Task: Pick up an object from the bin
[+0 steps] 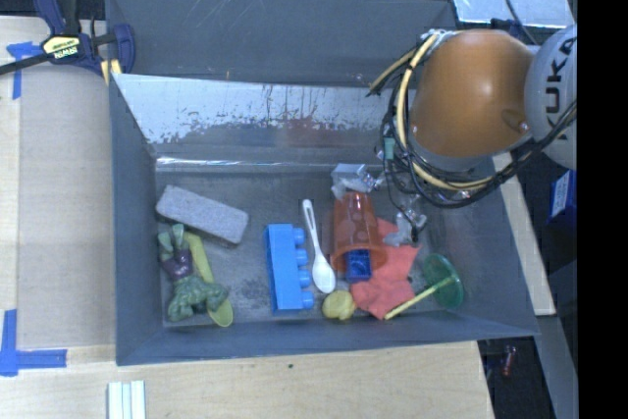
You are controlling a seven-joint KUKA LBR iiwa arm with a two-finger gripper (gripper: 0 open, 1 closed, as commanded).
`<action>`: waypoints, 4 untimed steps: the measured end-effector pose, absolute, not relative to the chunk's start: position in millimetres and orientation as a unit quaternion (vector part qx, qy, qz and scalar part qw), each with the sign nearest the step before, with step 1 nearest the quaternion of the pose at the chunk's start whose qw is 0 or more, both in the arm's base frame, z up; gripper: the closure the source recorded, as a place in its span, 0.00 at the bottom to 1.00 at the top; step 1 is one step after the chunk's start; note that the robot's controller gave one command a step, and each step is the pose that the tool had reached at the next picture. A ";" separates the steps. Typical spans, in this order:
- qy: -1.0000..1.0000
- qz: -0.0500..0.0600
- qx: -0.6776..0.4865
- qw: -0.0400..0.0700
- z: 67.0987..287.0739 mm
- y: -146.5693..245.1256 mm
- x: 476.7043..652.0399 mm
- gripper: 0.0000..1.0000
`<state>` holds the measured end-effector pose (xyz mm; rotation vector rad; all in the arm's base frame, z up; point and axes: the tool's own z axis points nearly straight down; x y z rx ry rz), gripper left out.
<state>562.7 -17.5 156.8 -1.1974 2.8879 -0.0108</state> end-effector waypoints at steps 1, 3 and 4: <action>0.976 -0.002 -0.217 0.007 133.8 -4.7 528.8 0.00; 0.979 -0.001 -0.202 0.009 115.2 -32.0 568.1 0.00; 0.954 -0.004 -0.299 0.011 100.0 -28.0 561.0 0.00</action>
Offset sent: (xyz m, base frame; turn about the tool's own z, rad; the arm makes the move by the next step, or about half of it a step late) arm 0.0417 -0.0271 0.0030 0.3627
